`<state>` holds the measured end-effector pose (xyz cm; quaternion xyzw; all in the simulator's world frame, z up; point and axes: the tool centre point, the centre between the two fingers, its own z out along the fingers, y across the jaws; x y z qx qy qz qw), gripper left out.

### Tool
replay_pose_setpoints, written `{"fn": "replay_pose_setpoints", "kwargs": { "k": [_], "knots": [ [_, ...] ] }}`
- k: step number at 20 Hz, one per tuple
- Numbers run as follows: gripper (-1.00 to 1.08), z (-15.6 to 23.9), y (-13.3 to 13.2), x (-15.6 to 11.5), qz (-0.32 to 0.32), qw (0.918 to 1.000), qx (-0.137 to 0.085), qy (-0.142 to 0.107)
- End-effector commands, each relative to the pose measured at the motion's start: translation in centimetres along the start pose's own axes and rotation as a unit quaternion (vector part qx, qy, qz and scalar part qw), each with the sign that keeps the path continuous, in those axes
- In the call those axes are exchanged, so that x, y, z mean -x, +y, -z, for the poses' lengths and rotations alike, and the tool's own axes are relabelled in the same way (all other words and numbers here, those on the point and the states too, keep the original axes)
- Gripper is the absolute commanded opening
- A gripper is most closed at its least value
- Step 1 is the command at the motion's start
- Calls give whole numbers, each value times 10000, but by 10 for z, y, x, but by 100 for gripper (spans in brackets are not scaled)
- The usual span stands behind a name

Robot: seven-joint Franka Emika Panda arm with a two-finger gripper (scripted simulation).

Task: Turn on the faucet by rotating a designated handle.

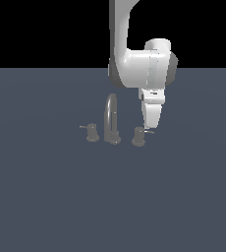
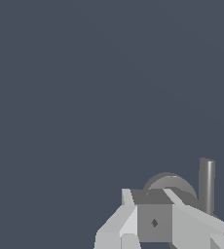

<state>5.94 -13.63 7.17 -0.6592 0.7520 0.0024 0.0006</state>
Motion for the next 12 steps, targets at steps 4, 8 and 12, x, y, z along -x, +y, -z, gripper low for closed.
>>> {"fn": "replay_pose_setpoints", "kwargs": {
  "k": [4,8,12],
  "knots": [
    [-100,-9,-2,-2,-129,9999,-14,20],
    [-100,-9,-1,-2,-125,9999,-10,19],
    [-100,-9,10,-8,-125,9999,-10,19]
  ]
}}
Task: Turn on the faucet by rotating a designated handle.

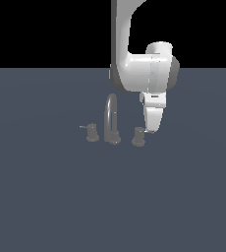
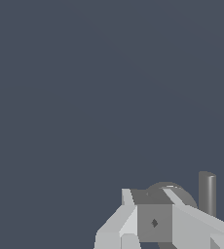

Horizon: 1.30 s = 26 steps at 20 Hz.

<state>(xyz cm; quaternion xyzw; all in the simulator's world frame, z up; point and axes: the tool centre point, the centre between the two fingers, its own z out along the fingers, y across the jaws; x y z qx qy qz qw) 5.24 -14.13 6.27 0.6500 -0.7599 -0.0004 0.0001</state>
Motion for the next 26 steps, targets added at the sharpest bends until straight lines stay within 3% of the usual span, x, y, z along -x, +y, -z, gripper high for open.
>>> {"fn": "replay_pose_setpoints", "kwargs": {
  "k": [1,6,8,23,24,26],
  "knots": [
    [-100,0,7,-4,-3,10000,0,1],
    [-100,0,22,-13,-6,10000,-2,1],
    [-100,0,15,-8,20,10000,-45,0],
    [-100,0,61,-5,-7,10000,-5,2],
    [-100,0,57,-19,-108,9999,-30,40],
    [-100,0,61,-9,-88,10000,-25,32]
  ]
}}
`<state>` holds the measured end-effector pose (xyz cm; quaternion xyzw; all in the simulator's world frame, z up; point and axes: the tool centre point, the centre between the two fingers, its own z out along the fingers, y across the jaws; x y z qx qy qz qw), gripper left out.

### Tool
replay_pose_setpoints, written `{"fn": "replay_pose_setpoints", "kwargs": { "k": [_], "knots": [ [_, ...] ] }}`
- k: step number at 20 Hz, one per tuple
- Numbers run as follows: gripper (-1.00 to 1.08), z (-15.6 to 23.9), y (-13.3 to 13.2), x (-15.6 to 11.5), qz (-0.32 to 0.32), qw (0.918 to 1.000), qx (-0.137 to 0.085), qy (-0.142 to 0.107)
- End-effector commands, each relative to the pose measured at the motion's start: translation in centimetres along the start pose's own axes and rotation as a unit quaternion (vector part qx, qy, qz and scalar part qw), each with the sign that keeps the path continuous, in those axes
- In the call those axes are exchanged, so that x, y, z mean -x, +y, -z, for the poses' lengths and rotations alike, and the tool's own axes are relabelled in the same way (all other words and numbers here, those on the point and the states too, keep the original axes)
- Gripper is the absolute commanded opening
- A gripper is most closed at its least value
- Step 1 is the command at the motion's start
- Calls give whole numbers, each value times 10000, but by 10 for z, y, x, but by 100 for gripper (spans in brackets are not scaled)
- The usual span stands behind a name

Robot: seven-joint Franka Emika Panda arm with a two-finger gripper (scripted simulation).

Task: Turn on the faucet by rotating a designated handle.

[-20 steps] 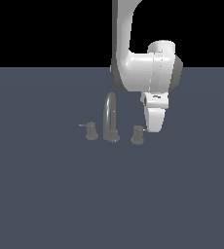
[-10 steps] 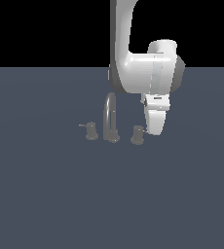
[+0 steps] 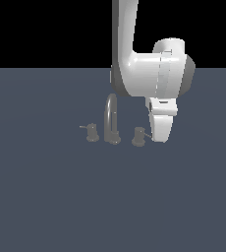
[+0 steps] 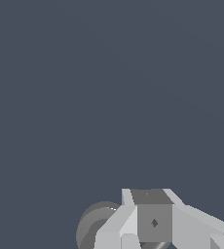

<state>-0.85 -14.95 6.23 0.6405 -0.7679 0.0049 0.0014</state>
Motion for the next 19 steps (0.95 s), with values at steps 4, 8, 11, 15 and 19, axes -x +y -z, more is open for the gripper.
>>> {"fn": "replay_pose_setpoints", "kwargs": {
  "k": [4,8,11,15,19],
  "knots": [
    [-100,1,12,27,75,10000,17,-27],
    [-100,1,23,46,115,9999,28,-43],
    [-100,0,18,23,-79,10000,8,16],
    [-100,1,14,56,26,10000,19,-16],
    [-100,1,12,80,104,9999,27,-39]
  ]
}}
